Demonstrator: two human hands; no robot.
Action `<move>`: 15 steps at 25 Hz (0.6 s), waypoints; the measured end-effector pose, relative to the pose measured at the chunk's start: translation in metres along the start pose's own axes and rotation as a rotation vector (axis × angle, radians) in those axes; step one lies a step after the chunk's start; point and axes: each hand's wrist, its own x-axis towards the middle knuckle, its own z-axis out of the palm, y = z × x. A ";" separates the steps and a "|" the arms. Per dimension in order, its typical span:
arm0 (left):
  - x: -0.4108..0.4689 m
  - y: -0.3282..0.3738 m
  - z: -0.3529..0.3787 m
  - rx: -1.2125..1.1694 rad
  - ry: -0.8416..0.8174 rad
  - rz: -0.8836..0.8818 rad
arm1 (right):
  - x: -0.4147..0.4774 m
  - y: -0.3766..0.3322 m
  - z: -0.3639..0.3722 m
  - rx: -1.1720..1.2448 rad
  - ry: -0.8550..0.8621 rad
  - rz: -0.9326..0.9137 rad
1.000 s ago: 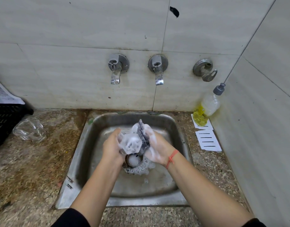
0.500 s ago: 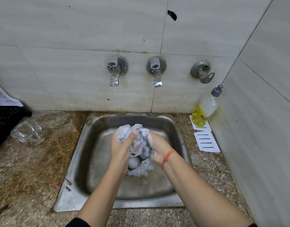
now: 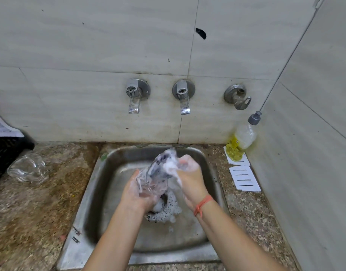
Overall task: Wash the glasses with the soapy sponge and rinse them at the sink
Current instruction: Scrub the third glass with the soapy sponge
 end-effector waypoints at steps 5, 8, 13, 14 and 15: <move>-0.004 0.009 0.012 0.020 -0.030 -0.058 | -0.010 0.011 0.002 -0.647 -0.021 -0.622; -0.008 0.006 0.015 0.001 -0.038 -0.019 | -0.007 0.009 0.002 -0.718 0.176 -0.882; -0.003 0.011 0.010 -0.090 0.011 -0.017 | -0.013 0.007 0.007 -0.542 0.277 -0.849; -0.002 0.010 0.010 -0.087 0.016 -0.028 | -0.013 0.012 0.010 -0.559 0.234 -0.830; 0.000 0.009 0.010 -0.069 0.010 -0.028 | -0.015 0.018 0.014 -0.577 0.190 -0.793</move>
